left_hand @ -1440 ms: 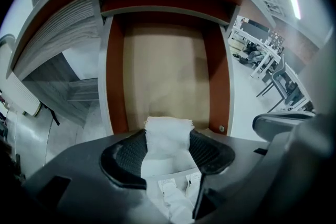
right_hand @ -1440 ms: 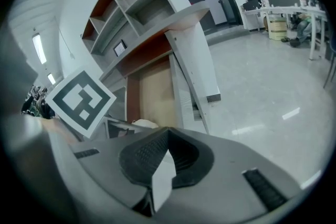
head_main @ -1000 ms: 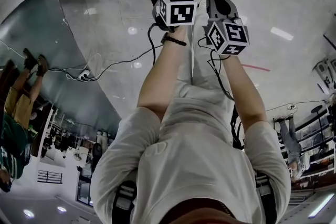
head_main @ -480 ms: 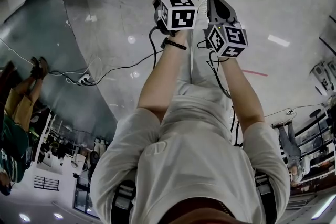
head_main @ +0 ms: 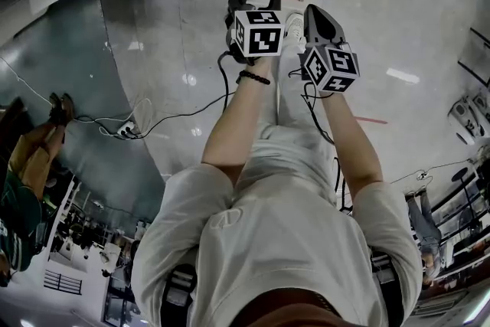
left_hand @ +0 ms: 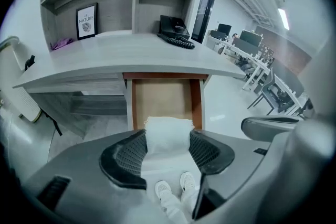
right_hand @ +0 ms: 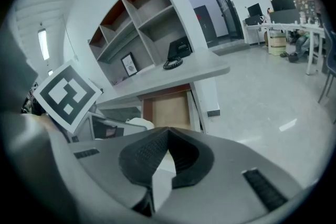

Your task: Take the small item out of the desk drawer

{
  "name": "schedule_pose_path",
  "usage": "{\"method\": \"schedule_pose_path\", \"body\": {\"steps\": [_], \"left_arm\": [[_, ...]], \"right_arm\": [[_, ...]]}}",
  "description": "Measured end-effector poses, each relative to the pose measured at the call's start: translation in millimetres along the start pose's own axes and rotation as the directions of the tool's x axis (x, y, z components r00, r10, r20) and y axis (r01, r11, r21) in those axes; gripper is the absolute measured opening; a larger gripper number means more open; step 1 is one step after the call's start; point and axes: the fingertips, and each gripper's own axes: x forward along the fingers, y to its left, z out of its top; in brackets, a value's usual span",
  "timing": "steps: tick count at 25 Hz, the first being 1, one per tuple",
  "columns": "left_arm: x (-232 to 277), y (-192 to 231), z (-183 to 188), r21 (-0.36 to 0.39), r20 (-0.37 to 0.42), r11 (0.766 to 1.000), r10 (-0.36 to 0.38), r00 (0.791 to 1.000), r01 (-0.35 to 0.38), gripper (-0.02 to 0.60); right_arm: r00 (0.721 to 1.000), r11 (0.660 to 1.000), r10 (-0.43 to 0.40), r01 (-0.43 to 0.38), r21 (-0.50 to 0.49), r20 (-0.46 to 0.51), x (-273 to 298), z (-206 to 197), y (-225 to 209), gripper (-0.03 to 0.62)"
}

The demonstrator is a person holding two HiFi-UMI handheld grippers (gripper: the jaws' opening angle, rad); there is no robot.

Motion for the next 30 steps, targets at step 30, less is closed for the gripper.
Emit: {"method": "schedule_pose_path", "body": {"steps": [30], "left_arm": [[-125, -10, 79, 0.106, 0.186, 0.994, -0.047, 0.981, 0.028, 0.253]], "right_arm": [[0.992, 0.998, 0.027, -0.018, -0.067, 0.126, -81, 112, 43, -0.002]]}}
